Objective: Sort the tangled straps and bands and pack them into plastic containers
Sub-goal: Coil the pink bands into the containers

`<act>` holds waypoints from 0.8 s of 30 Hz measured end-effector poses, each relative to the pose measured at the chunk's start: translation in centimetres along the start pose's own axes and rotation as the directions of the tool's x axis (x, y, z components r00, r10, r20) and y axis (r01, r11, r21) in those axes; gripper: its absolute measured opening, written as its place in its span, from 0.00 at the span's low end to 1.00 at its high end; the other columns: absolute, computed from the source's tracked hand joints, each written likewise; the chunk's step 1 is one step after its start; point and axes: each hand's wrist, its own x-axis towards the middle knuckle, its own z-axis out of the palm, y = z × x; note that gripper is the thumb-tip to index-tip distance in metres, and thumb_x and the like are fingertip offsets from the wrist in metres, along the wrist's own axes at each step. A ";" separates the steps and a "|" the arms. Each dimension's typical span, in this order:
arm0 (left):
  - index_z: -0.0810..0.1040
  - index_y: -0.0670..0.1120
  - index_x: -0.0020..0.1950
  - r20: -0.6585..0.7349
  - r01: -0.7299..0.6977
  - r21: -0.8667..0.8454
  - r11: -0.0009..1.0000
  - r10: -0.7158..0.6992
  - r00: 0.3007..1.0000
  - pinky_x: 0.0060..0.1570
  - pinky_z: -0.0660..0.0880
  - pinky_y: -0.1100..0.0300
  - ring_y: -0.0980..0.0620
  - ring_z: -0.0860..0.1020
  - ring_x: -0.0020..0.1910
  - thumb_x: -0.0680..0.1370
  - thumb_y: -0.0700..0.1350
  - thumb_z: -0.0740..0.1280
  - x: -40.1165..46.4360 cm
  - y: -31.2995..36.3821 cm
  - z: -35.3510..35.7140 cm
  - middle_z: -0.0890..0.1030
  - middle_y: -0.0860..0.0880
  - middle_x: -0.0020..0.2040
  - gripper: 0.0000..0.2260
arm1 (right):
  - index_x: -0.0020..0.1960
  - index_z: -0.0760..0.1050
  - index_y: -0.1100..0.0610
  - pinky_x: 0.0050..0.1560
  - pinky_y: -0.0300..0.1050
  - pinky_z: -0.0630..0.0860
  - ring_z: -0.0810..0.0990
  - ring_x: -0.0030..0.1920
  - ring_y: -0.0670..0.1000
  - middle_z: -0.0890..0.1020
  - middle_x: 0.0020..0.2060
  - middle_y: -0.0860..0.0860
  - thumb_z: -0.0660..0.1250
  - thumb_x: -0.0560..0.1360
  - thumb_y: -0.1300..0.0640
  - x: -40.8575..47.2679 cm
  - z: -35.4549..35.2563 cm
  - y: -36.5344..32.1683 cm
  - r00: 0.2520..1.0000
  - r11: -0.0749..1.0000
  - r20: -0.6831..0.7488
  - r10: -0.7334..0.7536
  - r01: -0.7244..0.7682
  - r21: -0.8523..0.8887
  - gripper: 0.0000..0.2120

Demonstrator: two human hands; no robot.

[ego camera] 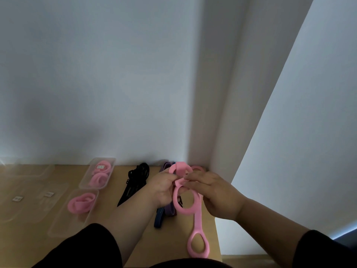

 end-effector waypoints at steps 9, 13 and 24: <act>0.80 0.35 0.61 0.068 -0.017 -0.033 0.999 0.020 0.998 0.41 0.81 0.52 0.40 0.82 0.43 0.78 0.28 0.62 -0.3 -1.0 0.4 0.81 0.34 0.50 0.14 | 0.68 0.75 0.49 0.56 0.53 0.75 0.78 0.60 0.56 0.78 0.64 0.50 0.69 0.78 0.52 -0.2 2.3 -0.2 0.994 0.991 -0.093 0.062 -0.073 -0.115 0.18; 0.79 0.34 0.61 0.100 -0.014 -0.003 1.000 0.014 0.995 0.33 0.80 0.54 0.42 0.82 0.38 0.78 0.26 0.58 -0.8 -1.8 0.4 0.81 0.35 0.47 0.16 | 0.57 0.82 0.50 0.51 0.52 0.76 0.80 0.52 0.56 0.82 0.55 0.49 0.70 0.78 0.46 0.1 2.2 0.0 0.976 0.992 -0.196 0.099 -0.112 -0.057 0.11; 0.81 0.40 0.62 0.260 -0.137 0.301 0.944 0.057 0.964 0.57 0.78 0.46 0.47 0.82 0.53 0.79 0.36 0.67 -1.6 -2.5 -1.3 0.83 0.41 0.55 0.12 | 0.49 0.81 0.54 0.45 0.35 0.73 0.76 0.47 0.44 0.80 0.47 0.48 0.69 0.77 0.49 0.6 1.1 -0.7 0.910 0.902 -0.109 0.400 -0.370 0.222 0.08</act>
